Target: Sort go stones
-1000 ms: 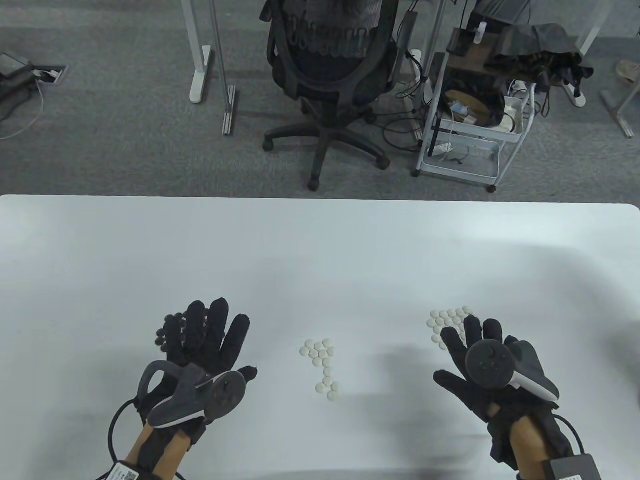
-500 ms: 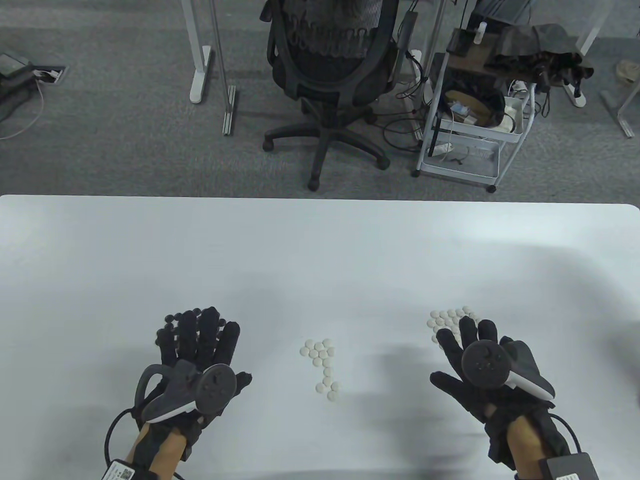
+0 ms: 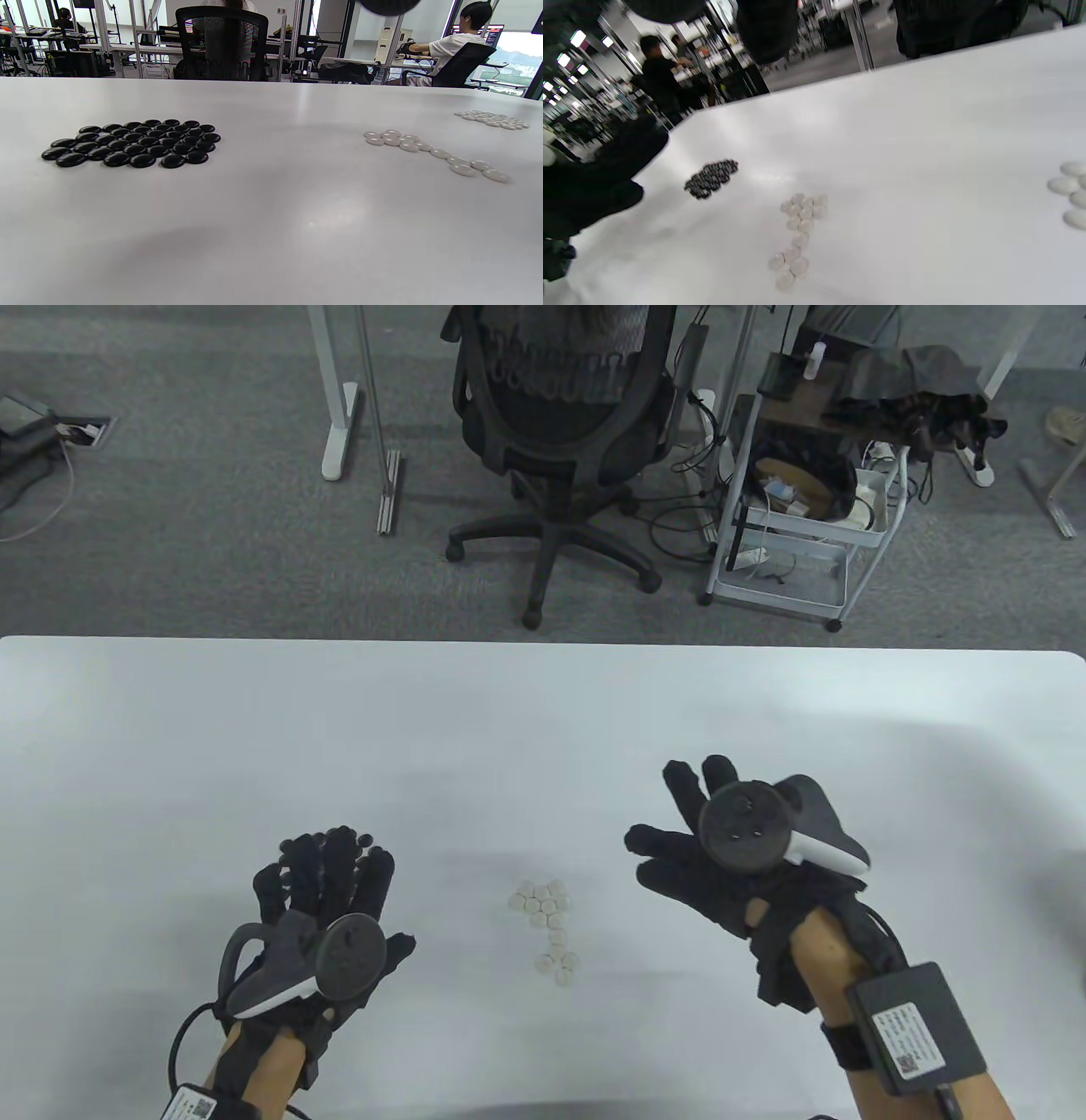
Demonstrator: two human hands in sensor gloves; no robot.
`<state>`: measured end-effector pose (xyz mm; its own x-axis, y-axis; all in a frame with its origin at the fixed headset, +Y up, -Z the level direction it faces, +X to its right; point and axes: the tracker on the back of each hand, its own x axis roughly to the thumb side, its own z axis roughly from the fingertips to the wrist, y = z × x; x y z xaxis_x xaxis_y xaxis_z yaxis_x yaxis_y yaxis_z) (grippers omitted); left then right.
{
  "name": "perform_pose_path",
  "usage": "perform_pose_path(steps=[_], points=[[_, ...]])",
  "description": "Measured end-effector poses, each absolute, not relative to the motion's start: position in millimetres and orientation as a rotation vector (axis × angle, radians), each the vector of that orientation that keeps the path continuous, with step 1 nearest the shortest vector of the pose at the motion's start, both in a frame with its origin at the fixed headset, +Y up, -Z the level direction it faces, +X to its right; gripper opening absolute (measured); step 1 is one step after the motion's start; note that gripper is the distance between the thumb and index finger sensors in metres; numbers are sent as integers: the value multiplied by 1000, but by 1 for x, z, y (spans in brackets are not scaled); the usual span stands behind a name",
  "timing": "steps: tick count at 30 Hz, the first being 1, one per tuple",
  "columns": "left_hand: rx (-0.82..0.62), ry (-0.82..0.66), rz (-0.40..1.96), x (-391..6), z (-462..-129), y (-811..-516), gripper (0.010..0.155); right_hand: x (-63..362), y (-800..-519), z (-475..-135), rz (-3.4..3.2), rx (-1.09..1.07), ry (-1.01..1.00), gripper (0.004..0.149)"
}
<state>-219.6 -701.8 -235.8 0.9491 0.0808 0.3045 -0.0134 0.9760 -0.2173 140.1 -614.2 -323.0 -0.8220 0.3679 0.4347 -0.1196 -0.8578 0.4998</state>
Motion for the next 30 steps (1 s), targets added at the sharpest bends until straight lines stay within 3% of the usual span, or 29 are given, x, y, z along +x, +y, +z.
perform_pose_path(steps=[3,6,12,23,30], points=[[-217,-328,46,-220,-237,-702,78,113,-654,-345,2682,688,941,63],[-216,-344,64,-220,-238,-702,78,96,-690,-358,2628,598,1068,64],[-203,-350,84,-225,-237,-697,78,74,-722,-371,2608,506,1208,63],[-197,-344,111,-230,-236,-695,78,62,-751,-378,2623,444,1310,61],[-204,-333,108,-231,-236,-694,78,94,-749,-390,2692,318,1291,60]])
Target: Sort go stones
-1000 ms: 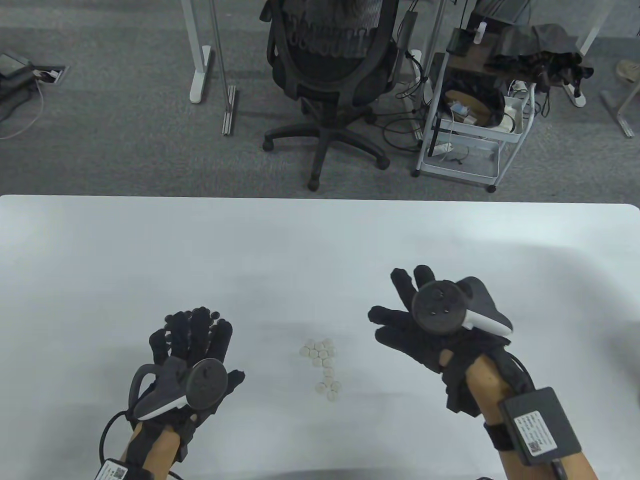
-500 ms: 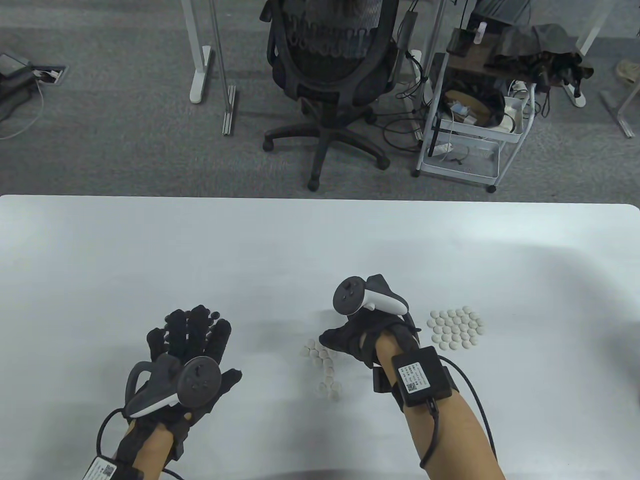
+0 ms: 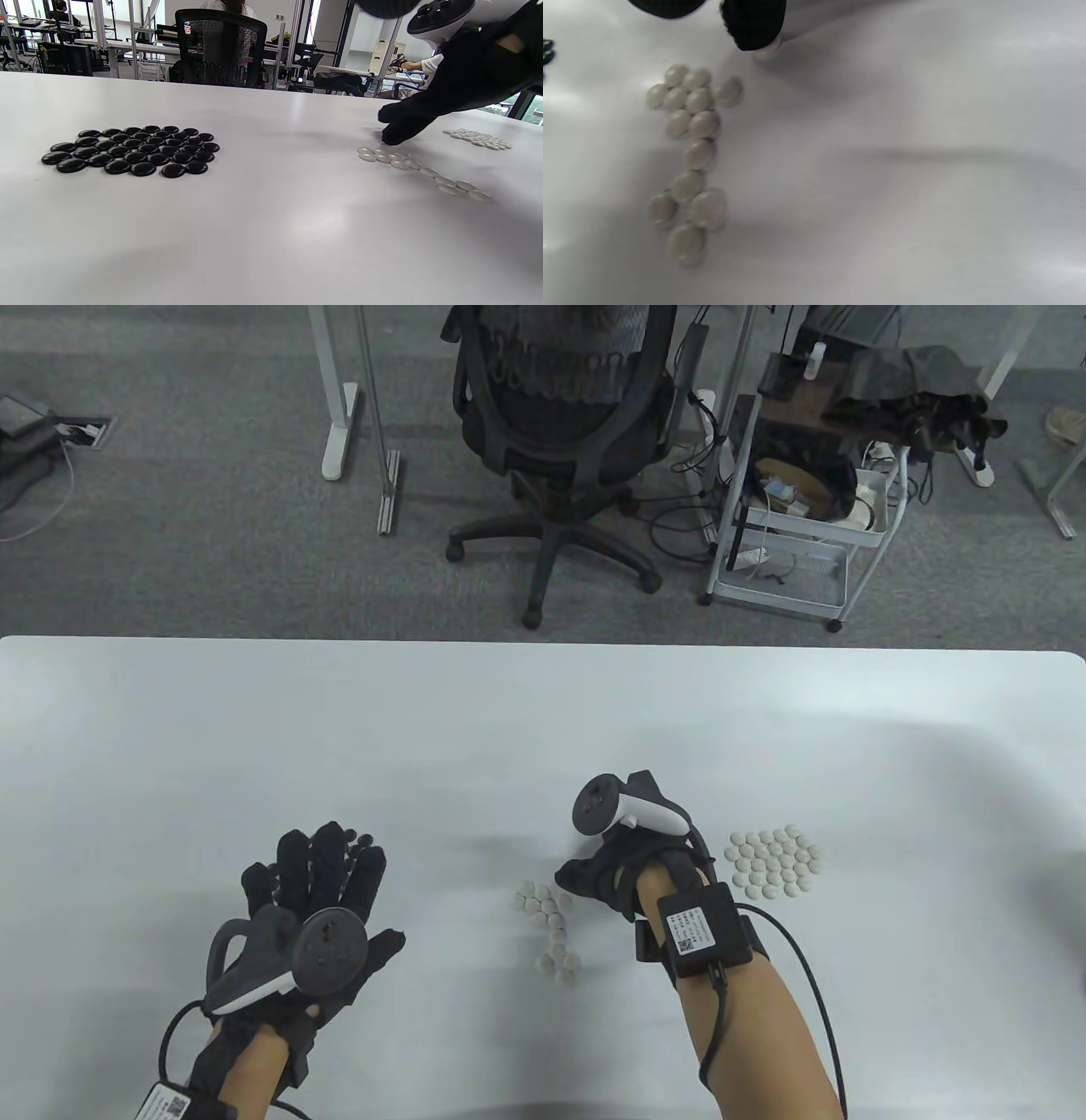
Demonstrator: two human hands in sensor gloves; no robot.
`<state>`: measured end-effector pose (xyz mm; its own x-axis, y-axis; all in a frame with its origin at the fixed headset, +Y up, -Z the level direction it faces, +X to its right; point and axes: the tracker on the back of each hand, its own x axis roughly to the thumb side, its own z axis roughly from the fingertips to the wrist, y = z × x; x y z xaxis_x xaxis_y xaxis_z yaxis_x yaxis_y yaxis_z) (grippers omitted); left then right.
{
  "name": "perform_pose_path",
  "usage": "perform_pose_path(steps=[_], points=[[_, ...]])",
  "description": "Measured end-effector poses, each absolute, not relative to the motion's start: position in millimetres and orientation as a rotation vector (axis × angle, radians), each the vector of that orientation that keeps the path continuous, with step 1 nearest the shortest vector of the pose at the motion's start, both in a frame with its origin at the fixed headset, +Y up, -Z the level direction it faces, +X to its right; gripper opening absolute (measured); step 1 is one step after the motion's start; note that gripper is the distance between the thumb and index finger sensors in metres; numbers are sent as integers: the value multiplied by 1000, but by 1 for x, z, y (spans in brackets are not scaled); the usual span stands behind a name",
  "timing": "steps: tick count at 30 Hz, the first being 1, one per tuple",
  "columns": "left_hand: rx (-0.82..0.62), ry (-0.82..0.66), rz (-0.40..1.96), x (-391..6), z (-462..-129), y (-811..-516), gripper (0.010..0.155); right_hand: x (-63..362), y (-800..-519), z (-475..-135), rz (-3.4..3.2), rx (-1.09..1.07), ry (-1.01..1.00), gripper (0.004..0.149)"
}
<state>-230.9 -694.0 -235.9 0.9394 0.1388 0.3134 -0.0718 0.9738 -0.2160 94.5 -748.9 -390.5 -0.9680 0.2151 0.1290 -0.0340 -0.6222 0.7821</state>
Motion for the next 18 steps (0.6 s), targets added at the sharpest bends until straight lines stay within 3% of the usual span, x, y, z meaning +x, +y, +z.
perform_pose_path(steps=[9,18], points=[[-201,-331,125,-233,-236,-692,78,177,-740,-398,2772,35,1331,61],[-223,-334,110,-231,-238,-695,78,214,-739,-397,2799,-84,1300,61]])
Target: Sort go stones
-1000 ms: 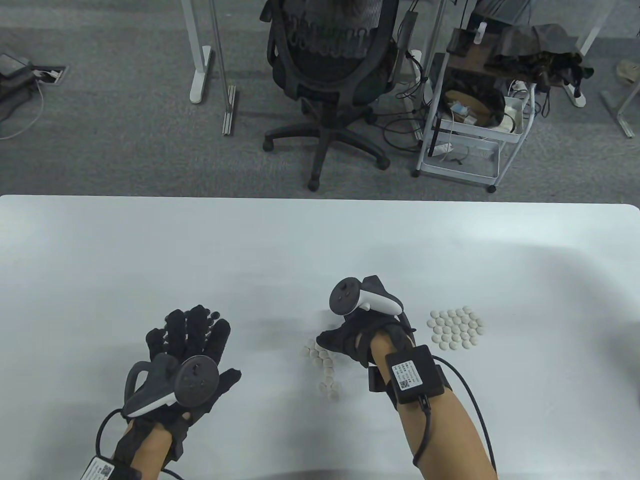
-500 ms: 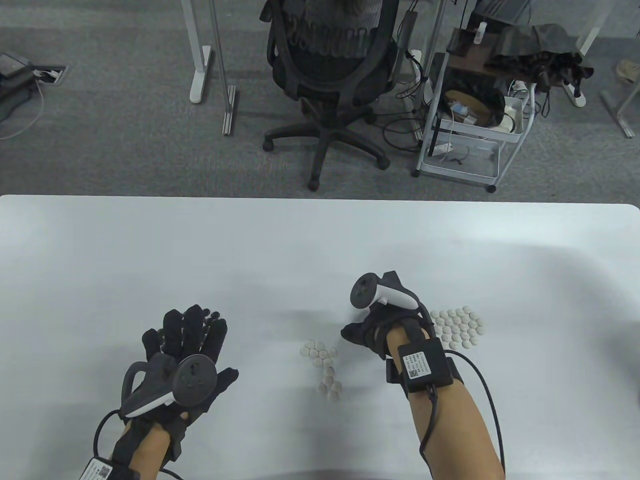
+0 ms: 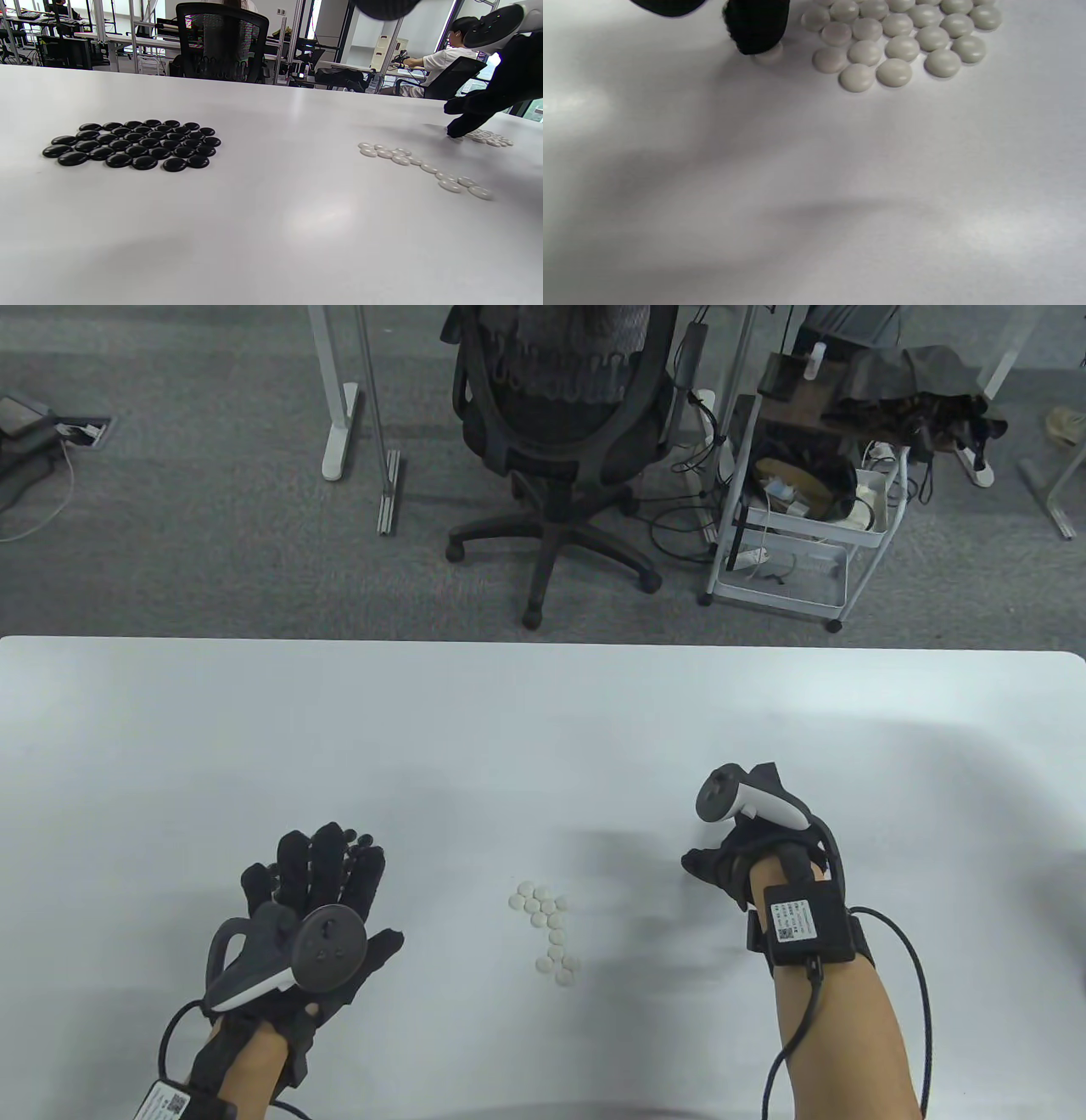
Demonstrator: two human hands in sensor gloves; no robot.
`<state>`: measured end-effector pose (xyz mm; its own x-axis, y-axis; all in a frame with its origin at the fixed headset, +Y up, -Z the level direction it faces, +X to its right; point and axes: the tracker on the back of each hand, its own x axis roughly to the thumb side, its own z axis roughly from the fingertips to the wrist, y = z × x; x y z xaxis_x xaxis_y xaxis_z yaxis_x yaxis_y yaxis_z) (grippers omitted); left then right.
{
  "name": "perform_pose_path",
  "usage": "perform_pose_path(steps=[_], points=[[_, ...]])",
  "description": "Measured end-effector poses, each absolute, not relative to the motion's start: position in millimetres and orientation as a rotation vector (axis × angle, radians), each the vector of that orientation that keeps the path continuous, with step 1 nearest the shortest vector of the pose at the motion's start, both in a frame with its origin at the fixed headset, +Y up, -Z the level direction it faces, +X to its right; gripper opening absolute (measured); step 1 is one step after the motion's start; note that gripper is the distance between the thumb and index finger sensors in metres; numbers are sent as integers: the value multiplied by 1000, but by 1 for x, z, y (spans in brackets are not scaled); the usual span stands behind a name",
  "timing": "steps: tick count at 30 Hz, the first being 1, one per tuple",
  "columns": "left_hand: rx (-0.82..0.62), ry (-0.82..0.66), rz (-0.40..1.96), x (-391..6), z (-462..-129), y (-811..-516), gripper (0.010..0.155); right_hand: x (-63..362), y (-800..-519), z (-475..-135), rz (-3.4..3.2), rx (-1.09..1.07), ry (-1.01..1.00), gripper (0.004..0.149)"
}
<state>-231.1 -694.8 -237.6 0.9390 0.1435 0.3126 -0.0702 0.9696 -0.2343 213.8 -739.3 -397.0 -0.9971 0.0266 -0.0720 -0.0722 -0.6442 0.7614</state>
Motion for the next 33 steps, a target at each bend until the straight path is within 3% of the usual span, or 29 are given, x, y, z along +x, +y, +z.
perform_pose_path(steps=[9,14,18,26,33], points=[[-222,-328,110,-232,-238,-694,78,220,-729,-400,2770,-89,1255,62],[-222,-327,109,-232,-238,-694,78,172,-699,-398,2737,193,1182,61],[-223,-322,113,-233,-238,-694,78,121,-690,-390,2752,445,1169,61],[-230,-325,127,-235,-238,-693,77,40,-716,-371,2705,733,1240,61],[-223,-330,122,-234,-237,-692,77,22,-744,-376,2697,704,1298,63]])
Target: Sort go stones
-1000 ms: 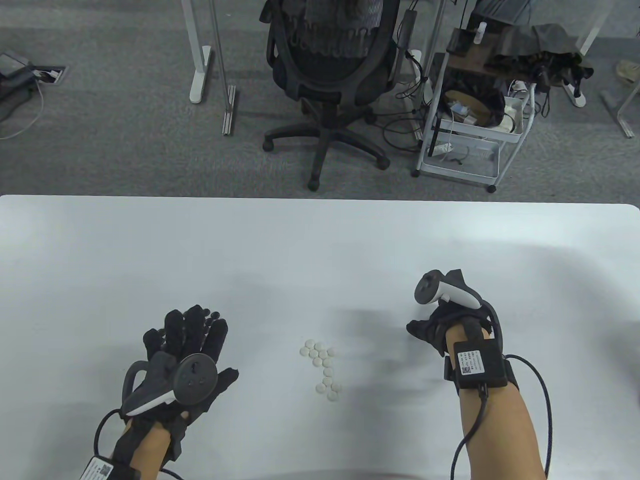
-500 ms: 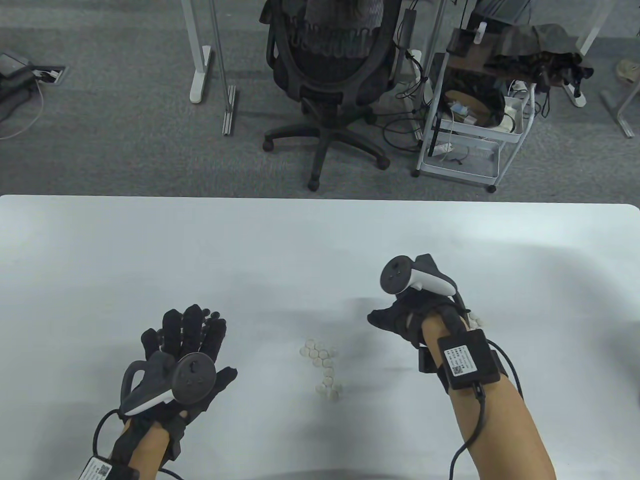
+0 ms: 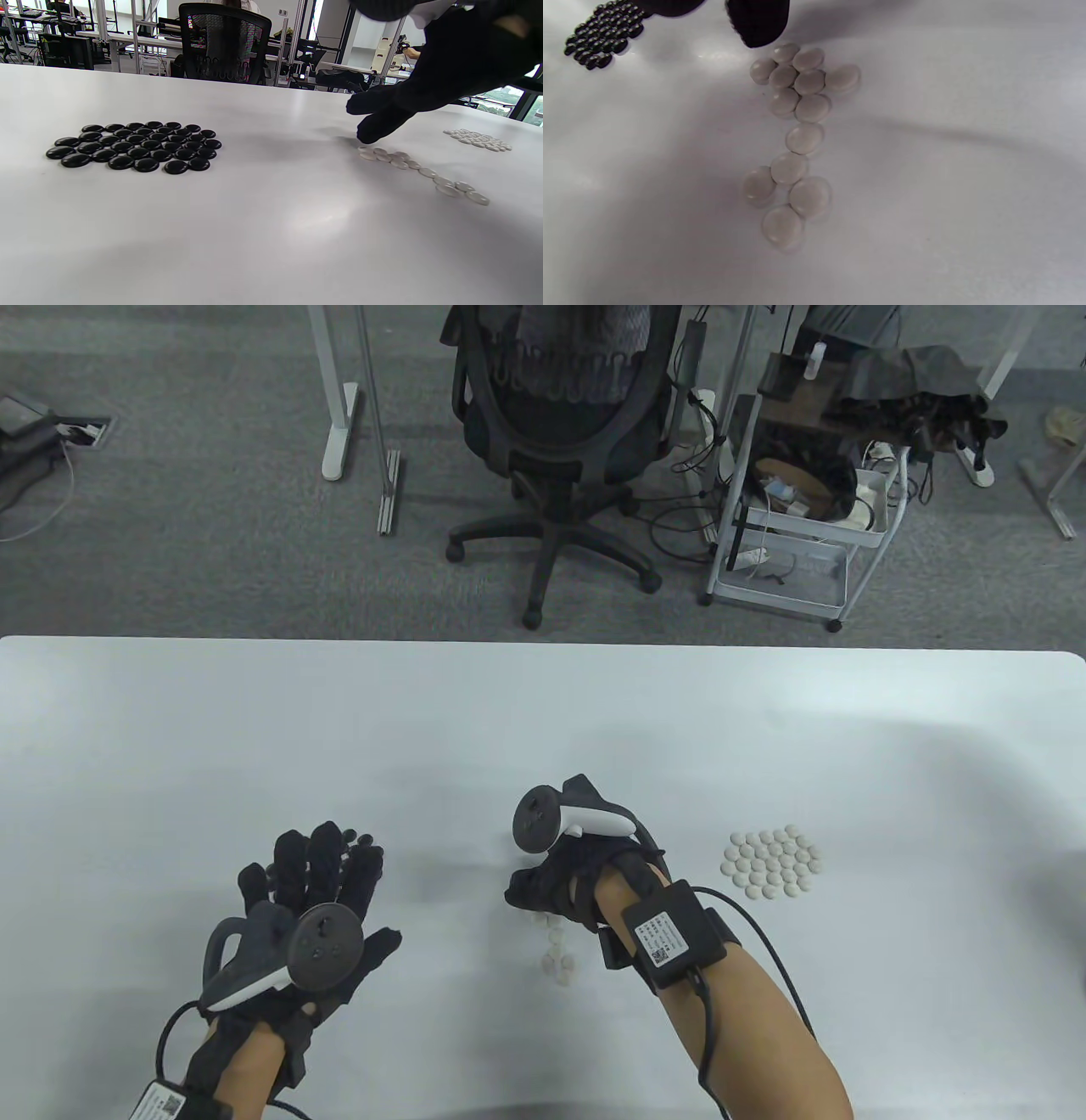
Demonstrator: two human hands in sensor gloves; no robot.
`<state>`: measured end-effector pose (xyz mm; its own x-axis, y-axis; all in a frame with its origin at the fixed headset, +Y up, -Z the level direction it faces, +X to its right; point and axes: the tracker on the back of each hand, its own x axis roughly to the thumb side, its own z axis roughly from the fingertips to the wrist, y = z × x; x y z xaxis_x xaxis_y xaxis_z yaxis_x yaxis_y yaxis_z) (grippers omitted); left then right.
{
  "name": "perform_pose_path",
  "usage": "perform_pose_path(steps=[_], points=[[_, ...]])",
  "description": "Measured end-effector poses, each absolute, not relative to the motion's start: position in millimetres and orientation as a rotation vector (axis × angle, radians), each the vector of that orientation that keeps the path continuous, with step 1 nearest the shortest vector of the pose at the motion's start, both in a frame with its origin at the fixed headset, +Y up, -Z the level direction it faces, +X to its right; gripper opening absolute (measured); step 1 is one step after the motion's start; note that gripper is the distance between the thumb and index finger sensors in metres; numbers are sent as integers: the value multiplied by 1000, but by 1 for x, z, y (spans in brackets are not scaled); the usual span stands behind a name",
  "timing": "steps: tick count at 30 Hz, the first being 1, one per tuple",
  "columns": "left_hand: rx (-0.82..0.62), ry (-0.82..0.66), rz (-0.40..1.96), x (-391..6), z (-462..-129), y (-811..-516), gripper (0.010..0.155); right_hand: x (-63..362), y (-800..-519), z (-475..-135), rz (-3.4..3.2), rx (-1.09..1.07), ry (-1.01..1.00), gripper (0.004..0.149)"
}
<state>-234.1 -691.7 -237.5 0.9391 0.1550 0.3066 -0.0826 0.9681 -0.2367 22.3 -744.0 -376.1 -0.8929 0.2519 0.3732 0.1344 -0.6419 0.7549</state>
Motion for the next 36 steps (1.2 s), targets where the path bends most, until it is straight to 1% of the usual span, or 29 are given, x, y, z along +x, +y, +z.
perform_pose_path(steps=[4,9,13,14,18,20,23,28,36], points=[[-226,-332,122,-234,-238,-692,78,22,-754,-383,2690,660,1320,62],[-228,-321,121,-234,-237,-692,78,45,-756,-404,2698,512,1250,63],[-229,-325,119,-233,-237,-692,78,90,-749,-423,2764,288,1244,63],[-230,-325,117,-233,-237,-692,78,107,-747,-427,2776,217,1254,64],[-238,-311,117,-234,-238,-693,77,159,-745,-430,2757,19,1270,64],[-238,-307,120,-235,-238,-694,77,177,-745,-428,2746,-35,1264,64],[-238,-301,120,-236,-238,-693,77,195,-746,-425,2733,-70,1230,64],[-237,-293,136,-237,-238,-693,77,212,-747,-422,2723,-109,1199,64],[-235,-287,134,-239,-238,-693,77,226,-747,-421,2720,-179,1186,64]])
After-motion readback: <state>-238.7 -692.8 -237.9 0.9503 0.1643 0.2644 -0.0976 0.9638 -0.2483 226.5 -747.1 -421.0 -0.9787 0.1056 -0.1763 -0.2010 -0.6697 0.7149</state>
